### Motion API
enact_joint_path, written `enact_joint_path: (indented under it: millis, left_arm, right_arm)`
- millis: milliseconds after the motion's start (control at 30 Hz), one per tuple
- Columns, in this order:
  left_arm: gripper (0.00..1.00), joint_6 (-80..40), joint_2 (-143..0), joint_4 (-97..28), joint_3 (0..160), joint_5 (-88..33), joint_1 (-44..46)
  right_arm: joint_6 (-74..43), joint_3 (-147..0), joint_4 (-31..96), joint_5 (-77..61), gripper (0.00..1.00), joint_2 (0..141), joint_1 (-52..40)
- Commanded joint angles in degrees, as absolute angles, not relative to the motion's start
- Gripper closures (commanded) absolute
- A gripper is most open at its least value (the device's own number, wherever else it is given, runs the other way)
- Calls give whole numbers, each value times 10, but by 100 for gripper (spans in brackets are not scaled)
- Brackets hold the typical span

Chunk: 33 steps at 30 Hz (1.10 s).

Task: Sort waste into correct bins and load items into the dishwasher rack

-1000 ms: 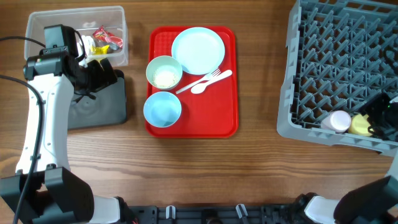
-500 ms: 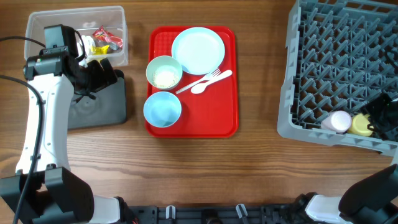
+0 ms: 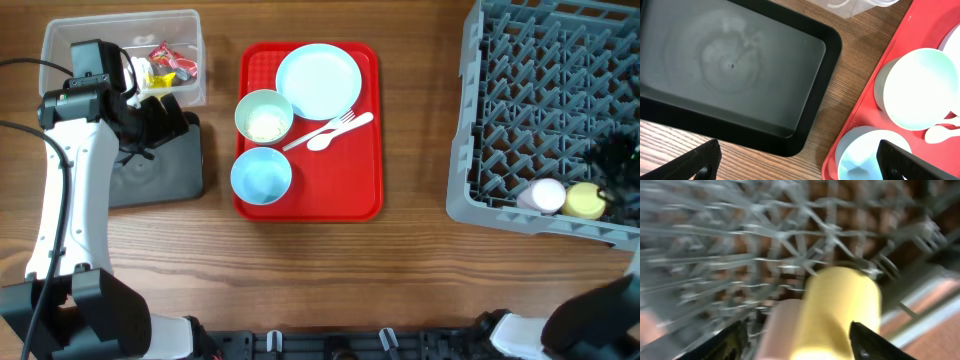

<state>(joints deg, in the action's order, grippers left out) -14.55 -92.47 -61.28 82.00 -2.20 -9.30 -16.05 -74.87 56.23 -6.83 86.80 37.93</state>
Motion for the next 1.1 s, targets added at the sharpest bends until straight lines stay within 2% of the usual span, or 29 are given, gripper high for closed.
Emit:
enact_joint_path:
  millis: [0,300,467,767,933,1067]
  left_arm:
    - [0,-155,-929,-611,815,-21,-95]
    - [0,-155,-929,-611,815,-21,-95]
    - [0,-155,-929,-611,815,-20,-95]
    - [0,-155,-929,-613,815,-20,-95]
    - [0,-155,-929,-613,815,-20,-95]
    - [0,-155,-929,-613,815,-20,-95]
  right_arm:
    - [-109,-784,560,-157,23,796,331]
    - [-128,-778,565,-129,19,820,124]
    - [-152,-772,561,-99,19,871,58]
    - [-255,-771,595,31,22,962,4]
    - [-255,-761,605,34,22,982,4]
    - [-255,-738,607,34,27,982,4]
